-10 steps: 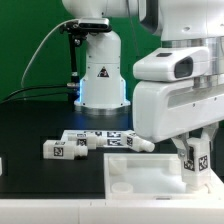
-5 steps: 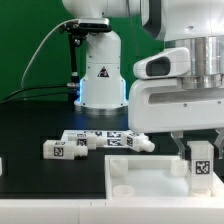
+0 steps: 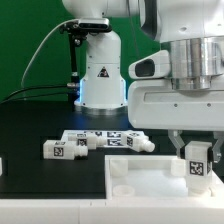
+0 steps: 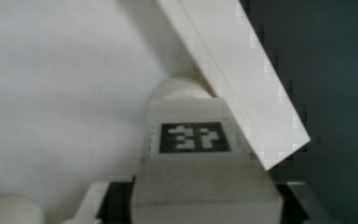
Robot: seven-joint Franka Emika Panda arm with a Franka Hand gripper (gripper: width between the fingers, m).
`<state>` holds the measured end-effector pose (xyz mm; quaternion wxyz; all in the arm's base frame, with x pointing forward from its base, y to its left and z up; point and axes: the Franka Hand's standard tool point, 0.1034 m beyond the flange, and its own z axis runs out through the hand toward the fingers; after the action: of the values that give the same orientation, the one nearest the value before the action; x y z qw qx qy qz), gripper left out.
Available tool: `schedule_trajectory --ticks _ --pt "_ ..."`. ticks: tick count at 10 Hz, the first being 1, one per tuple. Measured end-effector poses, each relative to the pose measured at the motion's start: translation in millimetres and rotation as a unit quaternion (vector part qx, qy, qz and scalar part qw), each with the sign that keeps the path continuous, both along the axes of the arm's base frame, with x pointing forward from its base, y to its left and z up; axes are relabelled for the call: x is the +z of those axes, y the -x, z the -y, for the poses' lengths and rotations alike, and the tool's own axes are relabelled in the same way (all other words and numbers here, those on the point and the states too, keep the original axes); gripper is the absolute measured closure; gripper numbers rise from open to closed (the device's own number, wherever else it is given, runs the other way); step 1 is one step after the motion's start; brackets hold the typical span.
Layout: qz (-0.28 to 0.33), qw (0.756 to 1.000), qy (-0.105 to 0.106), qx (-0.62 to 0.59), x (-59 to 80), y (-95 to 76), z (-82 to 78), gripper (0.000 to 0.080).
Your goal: Assemble square table
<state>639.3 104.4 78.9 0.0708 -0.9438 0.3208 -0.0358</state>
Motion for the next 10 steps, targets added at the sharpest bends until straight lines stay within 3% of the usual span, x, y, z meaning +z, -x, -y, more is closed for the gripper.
schedule_trajectory --ticks 3,6,7,8,10 --pt "-0.018 0.989 -0.021 -0.147 -0.5 0.8 0.0 0.0514" --pt "-0.025 0.922 -0.051 -0.383 -1.7 4.8 -10.4 0.0514" --pt "-0.028 0.910 -0.057 -0.410 -1.5 4.7 -10.9 0.0514" --pt "-0.027 0.915 -0.055 -0.399 -1.5 4.8 -10.7 0.0514" --pt "-0.018 0.947 -0.043 -0.318 -1.9 5.0 -9.3 0.0273"
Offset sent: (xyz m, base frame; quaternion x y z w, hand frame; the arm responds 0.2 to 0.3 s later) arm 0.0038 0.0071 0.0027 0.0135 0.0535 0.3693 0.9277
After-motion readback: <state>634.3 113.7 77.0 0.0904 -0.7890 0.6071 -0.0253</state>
